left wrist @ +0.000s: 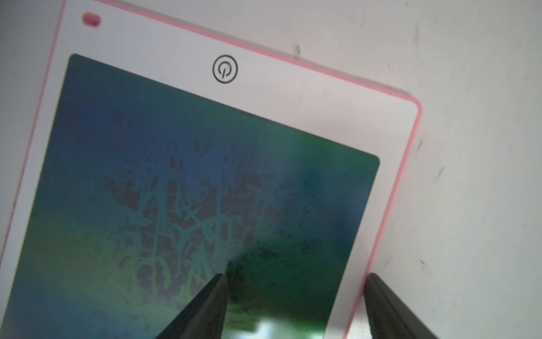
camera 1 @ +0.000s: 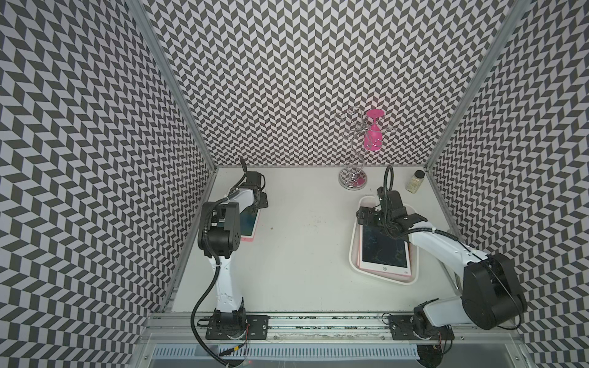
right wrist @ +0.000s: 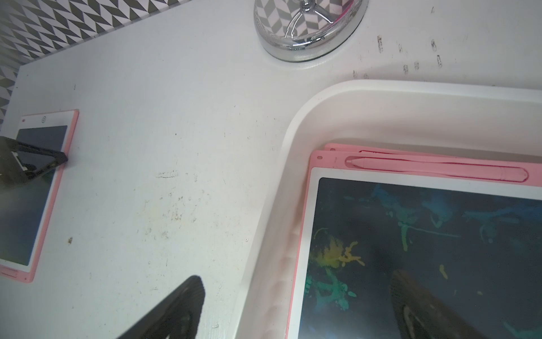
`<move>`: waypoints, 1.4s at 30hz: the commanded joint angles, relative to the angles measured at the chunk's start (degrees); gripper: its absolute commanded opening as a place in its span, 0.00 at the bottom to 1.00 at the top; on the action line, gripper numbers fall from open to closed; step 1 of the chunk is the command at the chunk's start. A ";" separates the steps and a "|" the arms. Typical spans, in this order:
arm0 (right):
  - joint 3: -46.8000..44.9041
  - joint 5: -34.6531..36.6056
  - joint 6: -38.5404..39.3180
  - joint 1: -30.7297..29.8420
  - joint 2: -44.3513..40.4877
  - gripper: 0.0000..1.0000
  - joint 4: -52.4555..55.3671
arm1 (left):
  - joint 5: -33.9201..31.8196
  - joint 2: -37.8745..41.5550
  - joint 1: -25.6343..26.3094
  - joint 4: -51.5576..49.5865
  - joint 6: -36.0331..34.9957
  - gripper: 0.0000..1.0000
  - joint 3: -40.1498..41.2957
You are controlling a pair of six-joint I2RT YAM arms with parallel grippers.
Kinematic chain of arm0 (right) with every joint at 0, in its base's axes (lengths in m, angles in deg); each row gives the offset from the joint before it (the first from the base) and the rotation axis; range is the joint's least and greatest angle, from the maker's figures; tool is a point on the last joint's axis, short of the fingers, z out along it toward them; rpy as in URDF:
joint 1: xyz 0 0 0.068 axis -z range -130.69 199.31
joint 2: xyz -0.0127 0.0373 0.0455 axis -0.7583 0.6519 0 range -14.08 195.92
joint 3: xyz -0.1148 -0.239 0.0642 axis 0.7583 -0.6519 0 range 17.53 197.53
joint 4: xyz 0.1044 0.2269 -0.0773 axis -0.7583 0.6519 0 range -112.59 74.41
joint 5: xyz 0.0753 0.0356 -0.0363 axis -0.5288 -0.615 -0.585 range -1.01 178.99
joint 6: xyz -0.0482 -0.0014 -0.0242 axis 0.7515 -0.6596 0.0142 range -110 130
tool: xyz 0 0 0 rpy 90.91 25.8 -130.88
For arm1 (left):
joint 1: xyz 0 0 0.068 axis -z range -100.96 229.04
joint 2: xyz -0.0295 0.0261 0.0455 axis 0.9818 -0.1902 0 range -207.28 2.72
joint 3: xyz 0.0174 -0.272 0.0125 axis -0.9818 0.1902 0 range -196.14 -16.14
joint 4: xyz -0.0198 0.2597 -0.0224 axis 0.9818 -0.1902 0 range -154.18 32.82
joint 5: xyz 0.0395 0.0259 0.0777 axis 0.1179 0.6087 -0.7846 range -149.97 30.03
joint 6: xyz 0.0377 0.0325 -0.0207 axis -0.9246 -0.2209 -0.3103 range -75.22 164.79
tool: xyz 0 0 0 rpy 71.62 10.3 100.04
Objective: Take out the writing tablet from the storage box
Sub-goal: Move the writing tablet to the center of the board, then move the storage box to the center of the board.
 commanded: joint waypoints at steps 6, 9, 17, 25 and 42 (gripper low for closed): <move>-0.64 4.11 -0.34 -0.06 -1.77 0.99 1.55 | 1.77 1.04 -1.10 0.34 -0.26 0.73 2.64; -0.35 7.30 -2.00 -0.01 -1.31 0.99 3.68 | 1.81 1.75 -1.87 1.33 0.58 0.73 3.61; -1.38 9.86 -4.72 2.97 -0.80 0.99 5.85 | 4.64 6.27 -1.89 2.99 1.89 0.72 5.63; -2.90 11.79 -5.87 9.59 -1.42 0.99 9.12 | 4.98 14.49 4.50 1.89 3.26 0.72 4.15; -9.37 12.08 -8.29 12.63 -3.08 0.99 7.88 | 23.53 16.89 32.19 11.93 9.50 0.73 7.41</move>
